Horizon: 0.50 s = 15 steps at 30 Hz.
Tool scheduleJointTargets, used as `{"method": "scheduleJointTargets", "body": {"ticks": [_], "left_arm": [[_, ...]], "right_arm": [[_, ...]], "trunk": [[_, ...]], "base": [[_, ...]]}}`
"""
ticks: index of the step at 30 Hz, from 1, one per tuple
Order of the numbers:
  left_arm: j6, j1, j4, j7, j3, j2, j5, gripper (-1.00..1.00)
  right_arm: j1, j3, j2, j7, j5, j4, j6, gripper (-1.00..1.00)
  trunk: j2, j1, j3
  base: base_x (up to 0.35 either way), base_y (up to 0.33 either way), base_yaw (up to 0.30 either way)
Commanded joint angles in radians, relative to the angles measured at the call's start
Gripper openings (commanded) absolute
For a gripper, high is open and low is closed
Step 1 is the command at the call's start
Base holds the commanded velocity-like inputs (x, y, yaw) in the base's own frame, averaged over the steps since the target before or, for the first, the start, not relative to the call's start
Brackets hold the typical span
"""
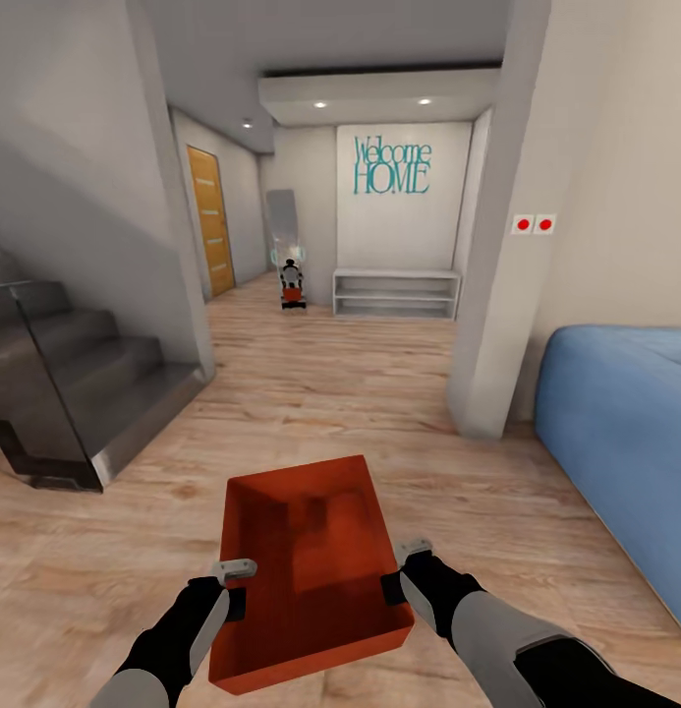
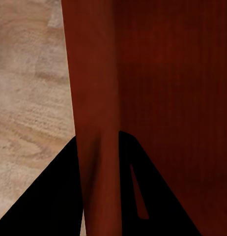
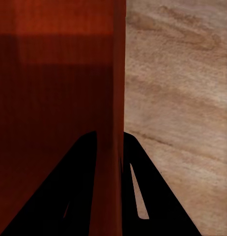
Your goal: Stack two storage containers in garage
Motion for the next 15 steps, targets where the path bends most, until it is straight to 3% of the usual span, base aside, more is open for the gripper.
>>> {"method": "scheduleJointTargets", "body": {"ticks": [1,15], "left_arm": [[-0.001,0.001,0.001,0.009,-0.014,0.006,0.049,-1.00],[-0.001,0.001,0.002,0.009,-0.014,0.006,0.048,-1.00]], "right_arm": [[-0.003,0.003,0.000,0.000,0.017,-0.003,0.008,-1.00],[-0.003,0.003,0.000,0.000,0.017,-0.003,0.008,-1.00]], "trunk": [[0.000,0.000,-0.001],[0.000,0.000,-0.001]], "base": [[0.341,0.075,0.000],[0.341,0.075,0.000]]}}
